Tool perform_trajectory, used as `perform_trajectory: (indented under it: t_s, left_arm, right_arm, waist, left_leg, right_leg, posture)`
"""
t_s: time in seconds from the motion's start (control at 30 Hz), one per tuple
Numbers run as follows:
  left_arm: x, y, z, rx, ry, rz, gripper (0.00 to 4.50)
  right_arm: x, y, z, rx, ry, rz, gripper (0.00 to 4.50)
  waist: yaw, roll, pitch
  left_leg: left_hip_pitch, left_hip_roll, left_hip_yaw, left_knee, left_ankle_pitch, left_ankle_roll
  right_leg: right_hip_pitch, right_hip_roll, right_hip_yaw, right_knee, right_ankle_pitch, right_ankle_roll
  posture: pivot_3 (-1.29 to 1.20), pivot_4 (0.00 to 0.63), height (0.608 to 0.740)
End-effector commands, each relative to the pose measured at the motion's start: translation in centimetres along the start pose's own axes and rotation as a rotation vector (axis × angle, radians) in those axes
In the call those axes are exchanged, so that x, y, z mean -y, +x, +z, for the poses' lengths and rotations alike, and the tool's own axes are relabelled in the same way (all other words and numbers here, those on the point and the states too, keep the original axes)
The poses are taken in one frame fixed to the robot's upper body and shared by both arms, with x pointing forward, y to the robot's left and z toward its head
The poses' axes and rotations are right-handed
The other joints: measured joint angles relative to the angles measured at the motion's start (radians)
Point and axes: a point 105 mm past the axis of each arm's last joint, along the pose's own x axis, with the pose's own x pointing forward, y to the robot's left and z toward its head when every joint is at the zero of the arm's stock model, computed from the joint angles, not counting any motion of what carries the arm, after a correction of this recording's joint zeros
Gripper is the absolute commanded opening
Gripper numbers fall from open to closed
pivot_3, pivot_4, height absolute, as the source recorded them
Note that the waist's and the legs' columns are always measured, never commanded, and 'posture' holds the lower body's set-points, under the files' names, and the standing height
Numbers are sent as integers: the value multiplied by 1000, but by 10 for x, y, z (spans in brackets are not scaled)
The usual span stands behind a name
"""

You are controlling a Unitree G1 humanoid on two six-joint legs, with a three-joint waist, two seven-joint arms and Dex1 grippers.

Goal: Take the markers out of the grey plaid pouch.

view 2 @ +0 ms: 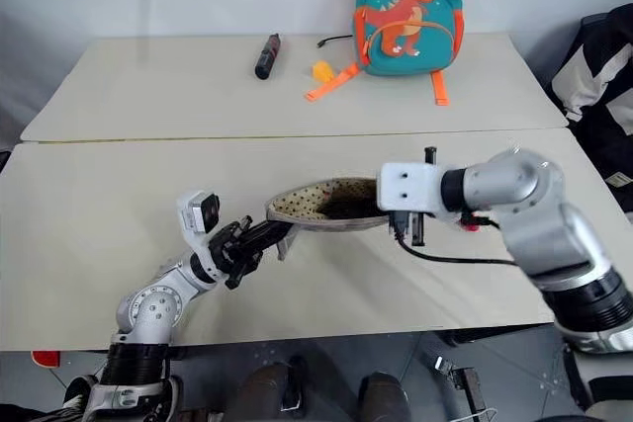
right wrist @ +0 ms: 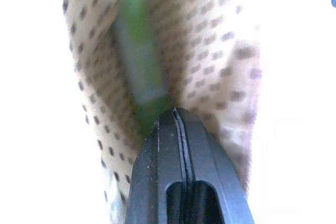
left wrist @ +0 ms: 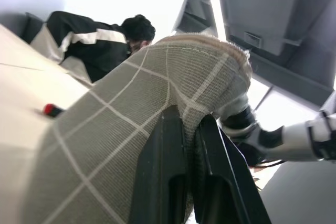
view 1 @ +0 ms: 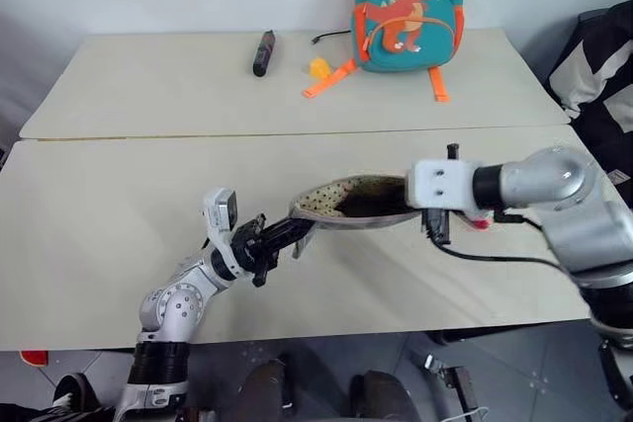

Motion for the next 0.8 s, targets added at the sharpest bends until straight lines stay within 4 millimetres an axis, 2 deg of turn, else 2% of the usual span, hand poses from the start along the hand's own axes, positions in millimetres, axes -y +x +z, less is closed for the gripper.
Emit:
perform_trajectory:
  t_s: [0.03,0.2,0.27,0.33,0.47,0.57,0.7,0.8]
  left_arm:
    - [-9,-5,4,-14,80,36,0]
    - [-30,-16,0,-64,136,133,0]
    - [-37,-23,-6,-127,175,170,0]
    - [-43,-27,-7,-143,128,212,0]
    - [-42,-30,-8,-159,161,198,0]
    - [-38,-24,-5,-127,162,172,0]
    - [-27,-14,-3,-106,174,109,0]
    - [-26,-11,-3,-105,177,107,0]
  right_arm:
    - [-3,-6,22,79,11,36,10]
    - [-23,9,12,44,41,130,10]
    - [-19,23,2,-3,-6,88,10]
    - [-14,31,1,-6,-20,56,10]
    - [-4,38,10,35,-19,16,10]
    - [-3,39,11,30,-30,15,553]
    - [-6,44,14,2,-115,34,1880]
    - [-19,51,13,-1,-100,95,1880]
  waist:
    - [0,0,0]
    - [8,-1,0]
    - [14,-1,0]
    - [16,-1,0]
    - [17,-1,0]
    - [18,-1,0]
    - [18,-1,0]
    - [18,-1,0]
  left_leg:
    - [0,0,0,0,0,0]
    - [-2,0,0,0,0,0]
    - [-2,0,-1,1,0,0]
    - [-2,0,0,1,0,0]
    - [-2,0,0,1,0,0]
    - [-1,0,0,1,0,0]
    - [-2,0,0,1,0,0]
    - [-2,0,0,1,0,0]
  right_leg:
    - [0,0,0,0,0,0]
    - [-1,0,-1,-1,0,0]
    - [-1,0,-2,0,0,0]
    - [-2,0,-2,0,0,0]
    - [-2,0,-3,0,0,0]
    - [-1,0,-3,2,0,0]
    - [-1,1,-3,2,0,0]
    - [-1,1,-4,2,0,0]
  posture:
    - [0,150,740]
    - [0,150,740]
    - [0,150,740]
    - [0,150,740]
    - [0,150,740]
    - [0,150,740]
    - [0,150,740]
    - [0,150,740]
